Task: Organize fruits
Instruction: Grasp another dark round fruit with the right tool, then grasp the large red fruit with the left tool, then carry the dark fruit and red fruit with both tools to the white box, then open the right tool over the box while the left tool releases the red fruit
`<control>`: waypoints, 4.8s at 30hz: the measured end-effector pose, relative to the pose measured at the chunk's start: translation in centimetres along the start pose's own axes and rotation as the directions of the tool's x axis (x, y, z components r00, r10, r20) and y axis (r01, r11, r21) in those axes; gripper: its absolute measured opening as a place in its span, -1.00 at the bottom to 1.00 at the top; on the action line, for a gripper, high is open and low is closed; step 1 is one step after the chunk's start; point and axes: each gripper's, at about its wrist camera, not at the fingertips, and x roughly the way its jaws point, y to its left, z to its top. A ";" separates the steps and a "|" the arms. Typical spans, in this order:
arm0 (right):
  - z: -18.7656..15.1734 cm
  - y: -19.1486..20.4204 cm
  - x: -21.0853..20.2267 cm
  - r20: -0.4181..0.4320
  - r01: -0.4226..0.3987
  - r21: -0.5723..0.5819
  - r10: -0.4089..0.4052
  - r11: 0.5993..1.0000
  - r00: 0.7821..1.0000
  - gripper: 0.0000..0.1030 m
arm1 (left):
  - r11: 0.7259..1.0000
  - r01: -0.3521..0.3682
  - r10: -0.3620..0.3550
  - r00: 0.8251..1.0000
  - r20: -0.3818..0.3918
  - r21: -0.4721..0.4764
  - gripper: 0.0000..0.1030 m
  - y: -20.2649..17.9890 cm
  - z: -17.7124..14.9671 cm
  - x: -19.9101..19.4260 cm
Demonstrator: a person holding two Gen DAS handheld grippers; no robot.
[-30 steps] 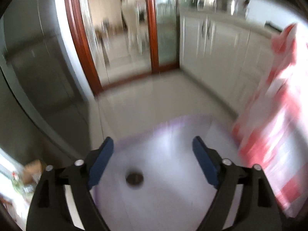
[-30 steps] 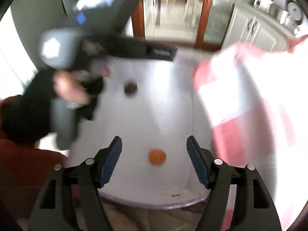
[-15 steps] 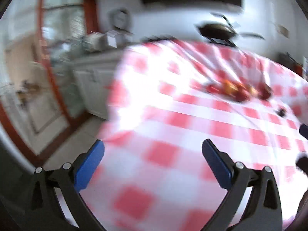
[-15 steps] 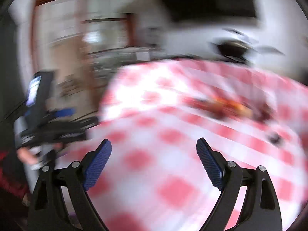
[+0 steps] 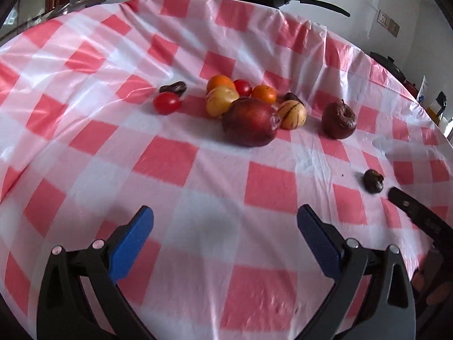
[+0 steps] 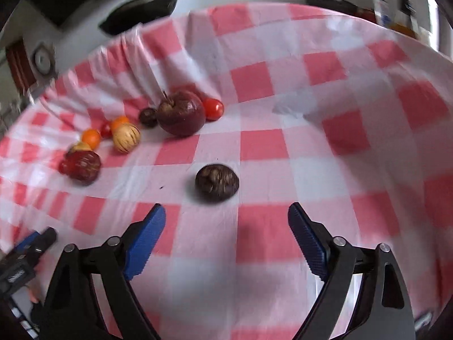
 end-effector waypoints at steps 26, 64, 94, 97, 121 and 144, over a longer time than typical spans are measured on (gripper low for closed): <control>1.8 0.0 2.1 -0.072 -0.029 -0.084 0.023 0.996 0.997 -0.17 | 0.984 -0.166 0.169 0.985 -0.034 0.070 0.97 -5.5 6.7 7.7; -2.2 9.0 -4.6 0.014 -0.187 -0.132 0.190 0.974 0.982 -0.19 | 0.995 -0.066 0.071 0.994 0.078 -0.076 0.25 4.1 -1.1 -3.4; -17.3 29.0 -15.4 -0.106 -0.411 -0.588 0.437 0.696 0.893 -0.18 | 0.967 -0.171 0.199 0.970 0.141 -0.191 0.25 19.6 -12.4 -17.7; -18.8 30.9 -16.7 -0.111 -0.420 -0.636 0.462 0.648 0.880 -0.18 | 0.959 -0.196 0.229 0.962 0.150 -0.205 0.25 21.2 -13.9 -19.4; -39.9 42.4 -18.7 -0.409 -0.445 -0.895 0.389 0.003 0.825 -0.18 | 0.619 -0.537 0.571 0.808 -0.141 -0.573 0.25 36.9 -32.2 -24.8; -46.6 46.4 -10.7 -0.450 -0.437 -0.891 0.115 -0.125 0.885 -0.18 | 0.489 -0.712 0.504 0.703 -0.502 -0.504 0.26 39.6 -36.4 -17.2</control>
